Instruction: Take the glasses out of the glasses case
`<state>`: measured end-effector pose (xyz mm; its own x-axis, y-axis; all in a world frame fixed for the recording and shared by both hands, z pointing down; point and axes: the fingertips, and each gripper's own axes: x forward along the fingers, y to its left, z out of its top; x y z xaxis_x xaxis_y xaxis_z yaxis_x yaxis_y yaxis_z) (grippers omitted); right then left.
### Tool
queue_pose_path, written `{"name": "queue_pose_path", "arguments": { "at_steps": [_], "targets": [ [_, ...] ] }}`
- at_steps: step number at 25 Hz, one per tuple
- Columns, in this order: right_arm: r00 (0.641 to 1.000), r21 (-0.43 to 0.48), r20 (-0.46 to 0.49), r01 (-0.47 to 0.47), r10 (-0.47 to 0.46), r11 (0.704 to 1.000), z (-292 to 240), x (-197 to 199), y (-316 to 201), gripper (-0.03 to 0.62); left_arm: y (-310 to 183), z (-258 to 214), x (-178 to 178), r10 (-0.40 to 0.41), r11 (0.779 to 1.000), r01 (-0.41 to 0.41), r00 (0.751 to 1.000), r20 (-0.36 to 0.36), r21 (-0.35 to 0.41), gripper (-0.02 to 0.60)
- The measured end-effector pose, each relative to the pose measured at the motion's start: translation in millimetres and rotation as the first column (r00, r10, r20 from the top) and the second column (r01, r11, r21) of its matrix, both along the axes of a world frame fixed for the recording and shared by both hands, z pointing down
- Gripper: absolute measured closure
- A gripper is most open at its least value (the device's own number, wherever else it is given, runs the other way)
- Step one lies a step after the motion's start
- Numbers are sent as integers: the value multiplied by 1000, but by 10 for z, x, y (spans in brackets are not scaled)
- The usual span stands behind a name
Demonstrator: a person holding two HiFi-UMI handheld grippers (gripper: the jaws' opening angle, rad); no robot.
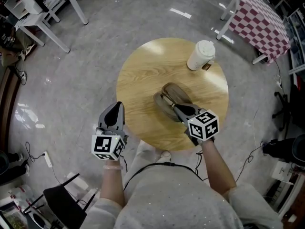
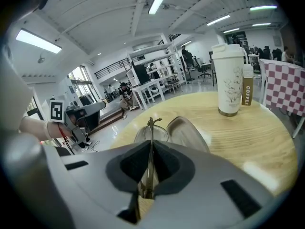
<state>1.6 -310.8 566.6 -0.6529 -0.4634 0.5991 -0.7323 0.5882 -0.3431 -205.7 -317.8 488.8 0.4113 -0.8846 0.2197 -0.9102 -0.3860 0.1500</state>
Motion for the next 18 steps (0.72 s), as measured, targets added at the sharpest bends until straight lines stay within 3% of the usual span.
{"name": "queue_pose_path", "arguments": {
  "at_steps": [18],
  "targets": [
    [999, 121, 41, -35, 31, 992, -389, 126, 62, 574, 226, -266, 70, -20, 998, 19, 1000, 12, 65, 577]
  ]
}}
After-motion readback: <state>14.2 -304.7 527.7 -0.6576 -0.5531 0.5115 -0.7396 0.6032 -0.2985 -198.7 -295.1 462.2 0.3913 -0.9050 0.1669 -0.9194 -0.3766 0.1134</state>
